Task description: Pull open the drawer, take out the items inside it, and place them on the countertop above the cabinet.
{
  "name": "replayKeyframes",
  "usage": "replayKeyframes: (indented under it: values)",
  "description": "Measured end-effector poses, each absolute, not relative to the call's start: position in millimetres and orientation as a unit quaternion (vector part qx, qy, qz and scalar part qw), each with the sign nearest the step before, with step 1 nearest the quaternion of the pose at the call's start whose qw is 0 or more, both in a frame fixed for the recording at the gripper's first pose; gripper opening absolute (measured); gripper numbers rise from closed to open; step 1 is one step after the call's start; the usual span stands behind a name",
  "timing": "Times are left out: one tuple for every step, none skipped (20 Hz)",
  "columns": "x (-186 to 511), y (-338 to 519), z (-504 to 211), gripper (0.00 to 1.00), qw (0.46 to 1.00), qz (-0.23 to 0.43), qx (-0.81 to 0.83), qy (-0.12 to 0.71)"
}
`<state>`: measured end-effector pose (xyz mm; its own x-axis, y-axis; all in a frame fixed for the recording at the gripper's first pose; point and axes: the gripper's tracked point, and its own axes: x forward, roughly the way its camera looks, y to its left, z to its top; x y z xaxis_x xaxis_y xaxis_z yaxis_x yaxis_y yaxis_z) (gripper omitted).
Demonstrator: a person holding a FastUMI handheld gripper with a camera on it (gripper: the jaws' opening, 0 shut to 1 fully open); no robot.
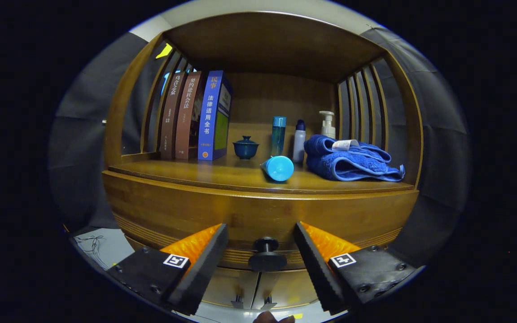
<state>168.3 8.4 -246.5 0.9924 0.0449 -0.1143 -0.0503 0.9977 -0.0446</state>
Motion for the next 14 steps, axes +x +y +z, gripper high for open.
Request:
replayKeyframes:
  values:
    - [165.7, 9.9, -246.9, 0.99, 0.998, 0.027, -0.020, 0.061]
    - [163.3, 10.4, -247.4, 0.99, 0.997, 0.029, -0.015, 0.064]
    - [158.8, 11.7, -245.7, 0.99, 0.997, 0.032, -0.011, 0.065]
    - [150.5, 13.5, -239.8, 0.99, 0.997, 0.037, -0.007, 0.063]
    - [143.5, 13.5, -231.3, 0.99, 0.998, 0.040, -0.006, 0.058]
    - [138.1, 12.6, -220.4, 0.99, 0.998, 0.044, -0.005, 0.051]
    - [132.1, 12.8, -207.9, 0.99, 0.998, 0.048, -0.002, 0.043]
    - [125.4, 12.5, -195.0, 0.99, 0.998, 0.052, 0.002, 0.036]
    - [120.1, 11.7, -181.5, 0.99, 0.998, 0.056, 0.005, 0.027]
    - [114.2, 10.3, -167.8, 0.99, 0.998, 0.058, 0.007, 0.018]
    - [107.0, 8.4, -154.2, 0.99, 0.998, 0.061, 0.011, 0.013]
    - [100.4, 7.5, -142.6, 0.99, 0.998, 0.063, 0.016, 0.011]
    - [94.8, 3.9, -129.2, 0.99, 0.998, 0.060, 0.021, 0.008]
    - [89.0, 0.6, -115.4, 0.99, 0.998, 0.058, 0.028, 0.007]
